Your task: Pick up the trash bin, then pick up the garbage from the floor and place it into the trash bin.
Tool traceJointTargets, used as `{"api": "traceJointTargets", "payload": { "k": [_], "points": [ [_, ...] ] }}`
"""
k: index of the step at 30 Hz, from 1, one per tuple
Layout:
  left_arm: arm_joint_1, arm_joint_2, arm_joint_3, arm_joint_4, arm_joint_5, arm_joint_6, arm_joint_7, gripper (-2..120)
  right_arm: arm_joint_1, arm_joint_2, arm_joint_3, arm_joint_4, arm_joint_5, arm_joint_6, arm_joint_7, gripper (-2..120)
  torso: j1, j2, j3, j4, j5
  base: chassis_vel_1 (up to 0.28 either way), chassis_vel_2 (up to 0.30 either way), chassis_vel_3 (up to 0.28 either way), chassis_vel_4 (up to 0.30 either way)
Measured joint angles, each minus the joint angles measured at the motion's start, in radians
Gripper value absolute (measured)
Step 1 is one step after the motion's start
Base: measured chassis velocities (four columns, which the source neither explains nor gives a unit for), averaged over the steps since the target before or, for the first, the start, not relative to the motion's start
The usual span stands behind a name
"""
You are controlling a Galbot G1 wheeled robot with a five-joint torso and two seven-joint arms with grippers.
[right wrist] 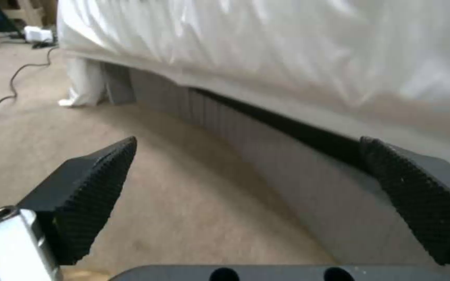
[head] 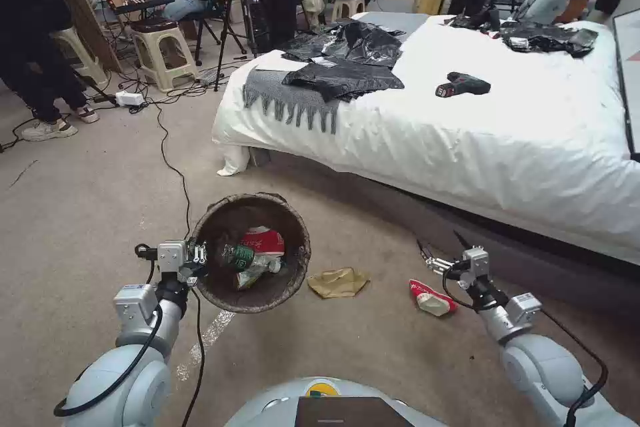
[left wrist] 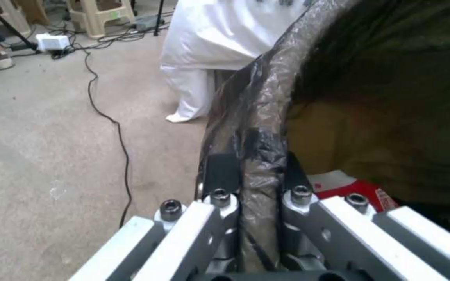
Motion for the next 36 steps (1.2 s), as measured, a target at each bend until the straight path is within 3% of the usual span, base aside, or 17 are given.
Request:
{"api": "traceJointTargets", "payload": {
  "k": [20, 26, 36],
  "points": [
    [0.015, 0.007, -0.006, -0.015, 0.001, 0.002, -0.003, 3, 0.242, -0.107, -0.141, -0.476, 0.073, 0.038, -0.249, 100, 0.000, 0.000, 0.000, 0.0001, 0.0001, 0.000, 0.000, 0.000, 0.000],
    [0.018, 0.007, -0.008, -0.019, 0.001, 0.004, -0.004, 3, 0.338, -0.145, -0.183, -0.632, 0.092, 0.043, -0.388, 100, 0.000, 0.000, 0.000, 0.0001, -0.0002, 0.000, 0.000, 0.000, 0.000],
    [0.019, -0.001, -0.019, -0.020, 0.002, 0.006, -0.008, 3, 0.508, -0.172, -0.315, -0.837, 0.084, 0.048, -0.479, 100, 0.000, 0.000, 0.000, 0.0002, -0.0001, 0.000, 0.000, 0.000, 0.000]
  ]
}}
